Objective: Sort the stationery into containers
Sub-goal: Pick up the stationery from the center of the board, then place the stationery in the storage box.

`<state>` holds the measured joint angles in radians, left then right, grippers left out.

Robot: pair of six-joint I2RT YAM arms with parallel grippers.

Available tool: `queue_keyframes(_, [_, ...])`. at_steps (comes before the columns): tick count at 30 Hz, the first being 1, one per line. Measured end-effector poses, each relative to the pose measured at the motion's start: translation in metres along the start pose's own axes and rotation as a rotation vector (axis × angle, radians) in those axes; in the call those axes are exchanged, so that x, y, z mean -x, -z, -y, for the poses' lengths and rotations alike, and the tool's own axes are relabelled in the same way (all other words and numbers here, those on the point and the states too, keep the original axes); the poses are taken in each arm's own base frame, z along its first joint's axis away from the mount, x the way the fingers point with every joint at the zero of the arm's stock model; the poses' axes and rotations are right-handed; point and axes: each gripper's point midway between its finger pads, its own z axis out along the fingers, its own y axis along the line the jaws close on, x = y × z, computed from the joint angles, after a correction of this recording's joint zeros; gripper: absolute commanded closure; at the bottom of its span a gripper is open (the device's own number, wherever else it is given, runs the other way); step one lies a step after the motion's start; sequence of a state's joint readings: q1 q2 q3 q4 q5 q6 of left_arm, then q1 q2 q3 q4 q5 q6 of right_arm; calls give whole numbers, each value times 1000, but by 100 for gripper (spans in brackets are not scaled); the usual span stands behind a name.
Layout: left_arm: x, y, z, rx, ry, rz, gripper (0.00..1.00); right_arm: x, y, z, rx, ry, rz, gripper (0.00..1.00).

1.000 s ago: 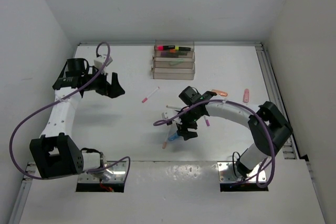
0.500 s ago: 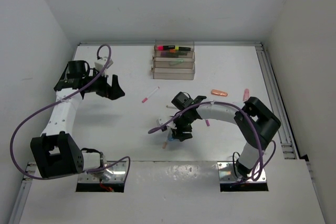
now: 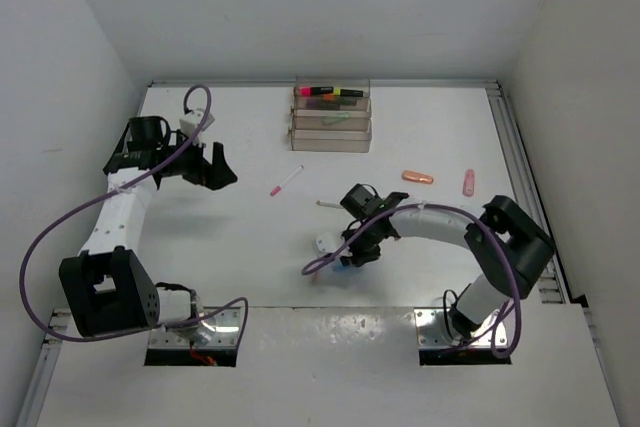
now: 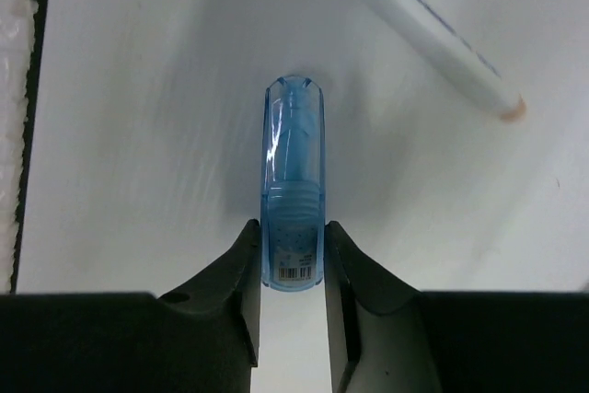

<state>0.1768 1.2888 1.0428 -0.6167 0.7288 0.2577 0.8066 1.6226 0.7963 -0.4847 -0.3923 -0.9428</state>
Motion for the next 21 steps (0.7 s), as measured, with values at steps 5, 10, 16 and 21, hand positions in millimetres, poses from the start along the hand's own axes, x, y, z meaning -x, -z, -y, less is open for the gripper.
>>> queue_keyframes(5, [-4,-5,-1,-14,8,-1,3,0,46,31,-99,-116,25,97])
queue_keyframes(10, [-5,-15,-6,-35,31,-1,3,19,138,161,-402,-158,121,98])
queue_keyframes(16, [-2,-24,-15,-33,84,15,0,-3,213,310,-709,-138,158,98])
queue_keyframes(21, [11,-24,-23,-10,100,67,0,-41,186,369,-765,-145,128,100])
